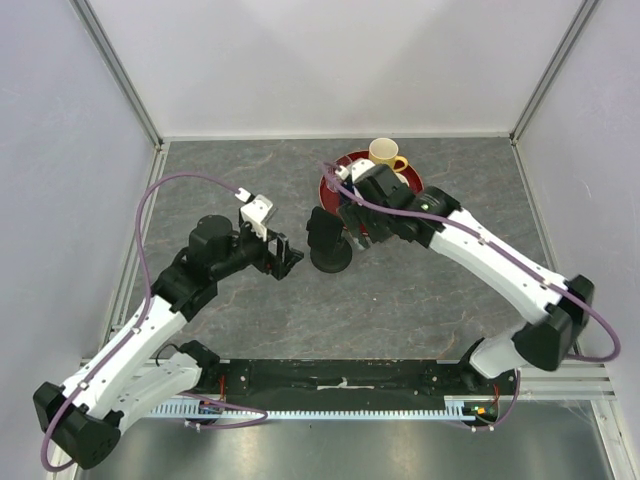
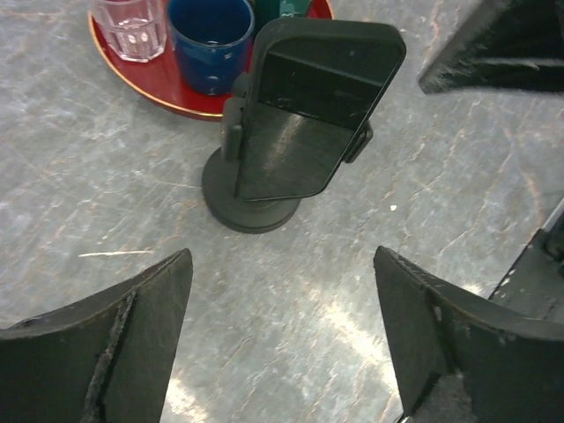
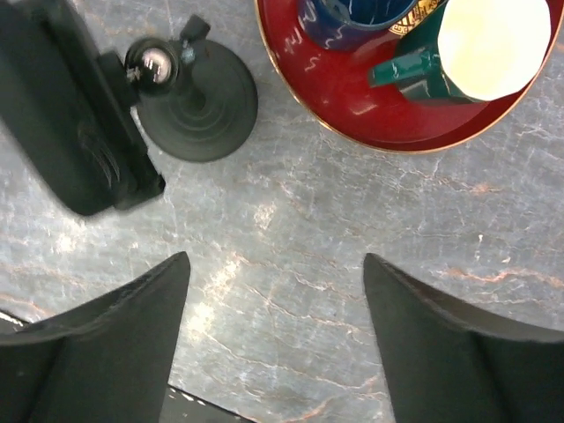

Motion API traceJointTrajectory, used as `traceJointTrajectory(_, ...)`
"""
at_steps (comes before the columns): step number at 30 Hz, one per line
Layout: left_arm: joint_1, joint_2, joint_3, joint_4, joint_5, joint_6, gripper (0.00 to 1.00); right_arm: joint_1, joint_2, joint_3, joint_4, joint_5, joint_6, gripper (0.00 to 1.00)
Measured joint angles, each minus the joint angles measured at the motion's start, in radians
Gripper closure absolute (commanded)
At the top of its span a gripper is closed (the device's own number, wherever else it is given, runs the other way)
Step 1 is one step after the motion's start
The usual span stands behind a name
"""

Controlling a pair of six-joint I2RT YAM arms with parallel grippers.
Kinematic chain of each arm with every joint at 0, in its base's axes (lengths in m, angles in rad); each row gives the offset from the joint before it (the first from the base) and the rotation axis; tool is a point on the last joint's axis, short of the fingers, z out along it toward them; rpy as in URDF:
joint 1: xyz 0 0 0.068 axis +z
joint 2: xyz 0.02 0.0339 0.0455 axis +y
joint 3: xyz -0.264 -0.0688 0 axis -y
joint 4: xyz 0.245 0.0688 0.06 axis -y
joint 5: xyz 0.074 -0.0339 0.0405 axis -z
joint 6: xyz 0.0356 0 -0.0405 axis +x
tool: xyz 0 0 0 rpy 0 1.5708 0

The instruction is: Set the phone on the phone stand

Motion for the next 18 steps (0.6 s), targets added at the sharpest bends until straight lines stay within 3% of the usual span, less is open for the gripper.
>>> traceJointTrajectory(3, -0.003, 0.049, 0.010, 0.024, 0.039, -0.034, 0.07, 0.002, -0.112, -0.097, 0.026, -0.023, 0.003, 0.02)
traceJointTrajectory(10, -0.039, 0.216, 0.157, 0.029, 0.042, -0.036, 0.05, 0.002, -0.370, -0.251, 0.094, -0.069, 0.021, 0.02)
traceJointTrajectory(18, -0.111, 0.412, 0.308, 0.055, 0.018, 0.051, 0.04, 0.002, -0.473, -0.329, 0.121, -0.088, 0.040, 0.02)
